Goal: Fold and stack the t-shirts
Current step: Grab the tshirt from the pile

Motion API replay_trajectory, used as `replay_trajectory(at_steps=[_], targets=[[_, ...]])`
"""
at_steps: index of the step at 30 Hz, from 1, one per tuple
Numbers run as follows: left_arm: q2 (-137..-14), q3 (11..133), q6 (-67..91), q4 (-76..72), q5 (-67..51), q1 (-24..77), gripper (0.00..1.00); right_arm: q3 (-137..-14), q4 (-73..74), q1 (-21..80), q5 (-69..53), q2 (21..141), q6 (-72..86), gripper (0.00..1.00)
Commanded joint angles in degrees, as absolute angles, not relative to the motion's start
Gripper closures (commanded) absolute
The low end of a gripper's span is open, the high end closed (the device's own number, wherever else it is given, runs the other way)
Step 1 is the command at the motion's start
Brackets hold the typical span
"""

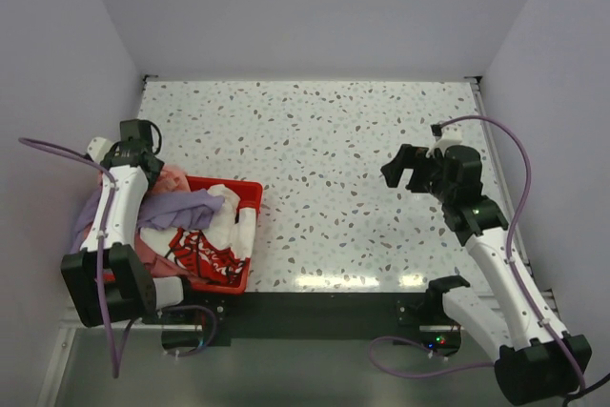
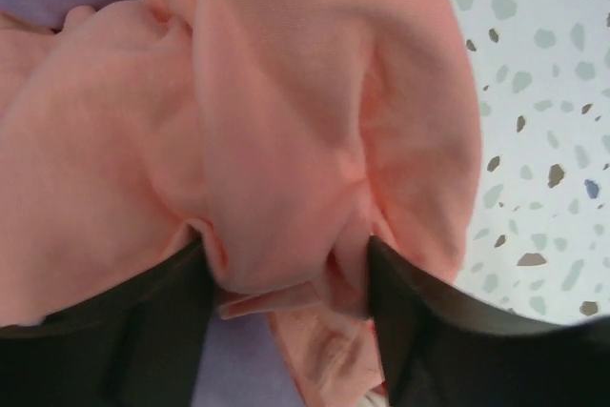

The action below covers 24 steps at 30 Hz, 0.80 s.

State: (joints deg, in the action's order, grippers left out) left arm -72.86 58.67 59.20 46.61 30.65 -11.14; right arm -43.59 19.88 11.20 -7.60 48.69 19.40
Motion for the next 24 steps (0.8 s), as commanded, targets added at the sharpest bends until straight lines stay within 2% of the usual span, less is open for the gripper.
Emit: replay_trajectory(at_steps=[1,2,3,4,16,20,24], targets=[[-74.26,57.74,59.24,41.32,27.86,-12.65,0.39,-46.67,20.65,11.08,-7.91,47.37,18.81,0.01],[-74.53,57.66,59.24,41.13,27.69,-12.92,0.51,-46.23,20.48,11.07,-7.3,47.11,19.07,0.01],[-74.88,57.66,58.98,41.05,27.51,-13.44,0.81,-45.97,19.96,11.16,-7.21,46.5,19.33,0.01],[-74.97,57.66,58.89,41.48,27.51,-13.62,0.99,-45.71,19.86,11.08,-7.03,46.32,19.51,0.01],[-63.55,67.49,55.63,37.8,23.11,-14.06,1.0,-48.16,22.76,11.07,-7.56,47.03,18.81,0.01],[-60.82,74.24,53.54,33.85,21.63,-14.06,1.0,-44.65,18.64,11.16,-8.35,43.25,19.6,0.01],[-63.36,83.74,50.72,29.9,14.08,-13.98,1.0,-43.86,16.53,11.07,-6.42,40.08,19.86,0.01]])
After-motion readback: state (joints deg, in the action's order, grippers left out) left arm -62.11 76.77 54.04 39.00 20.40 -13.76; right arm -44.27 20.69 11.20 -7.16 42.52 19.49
